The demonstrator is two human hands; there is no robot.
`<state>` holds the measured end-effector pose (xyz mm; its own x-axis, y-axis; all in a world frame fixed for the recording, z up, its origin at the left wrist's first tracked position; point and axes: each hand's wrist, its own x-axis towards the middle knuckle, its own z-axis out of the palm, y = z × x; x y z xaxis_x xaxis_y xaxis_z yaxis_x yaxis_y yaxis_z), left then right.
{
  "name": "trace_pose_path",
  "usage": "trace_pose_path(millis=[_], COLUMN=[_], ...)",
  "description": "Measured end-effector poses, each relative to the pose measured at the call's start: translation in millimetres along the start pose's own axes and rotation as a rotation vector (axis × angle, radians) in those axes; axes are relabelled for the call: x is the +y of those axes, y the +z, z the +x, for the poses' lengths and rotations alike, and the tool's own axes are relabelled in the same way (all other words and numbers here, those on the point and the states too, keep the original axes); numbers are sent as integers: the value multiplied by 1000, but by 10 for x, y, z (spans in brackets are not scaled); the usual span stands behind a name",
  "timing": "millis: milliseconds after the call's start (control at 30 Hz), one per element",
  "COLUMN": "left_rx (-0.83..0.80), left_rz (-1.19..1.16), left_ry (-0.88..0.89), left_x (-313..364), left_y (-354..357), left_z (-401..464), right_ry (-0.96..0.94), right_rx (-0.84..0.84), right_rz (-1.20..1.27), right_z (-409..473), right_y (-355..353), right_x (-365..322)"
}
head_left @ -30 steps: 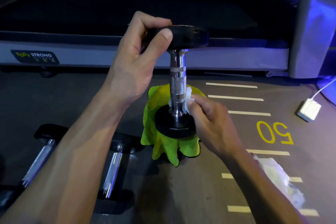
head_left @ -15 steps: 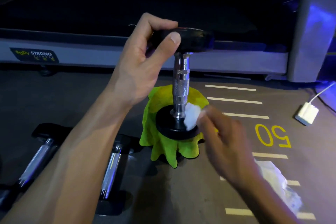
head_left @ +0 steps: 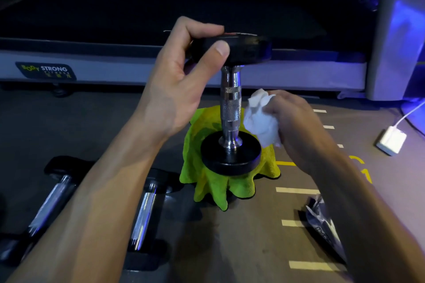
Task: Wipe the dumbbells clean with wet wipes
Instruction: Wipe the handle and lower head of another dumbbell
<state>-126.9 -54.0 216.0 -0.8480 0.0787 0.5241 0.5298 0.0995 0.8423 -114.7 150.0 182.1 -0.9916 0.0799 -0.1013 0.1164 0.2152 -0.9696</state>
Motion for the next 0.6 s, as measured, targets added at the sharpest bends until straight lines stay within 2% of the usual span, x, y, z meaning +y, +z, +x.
trace_pose_path(millis=[100,200,333,433,600], left_rx=[1,9,16,20,14], left_rz=[6,2,1,2,0], left_ry=[-2,-2,-1,-1,-3], left_x=[-6,-13,-14,-12,-3], left_y=[-3,-5,4,11,29], left_z=[3,10,11,9,12], right_ry=[-8,-67,-178,-235,-333], right_rx=[-55,-30,167,271,214], right_rz=[-34,-77,-224,-242,-442], right_z=[-20,-13,20,16,-76], right_y=[-9,1,15,39,132], right_x=[19,68,70,64,110])
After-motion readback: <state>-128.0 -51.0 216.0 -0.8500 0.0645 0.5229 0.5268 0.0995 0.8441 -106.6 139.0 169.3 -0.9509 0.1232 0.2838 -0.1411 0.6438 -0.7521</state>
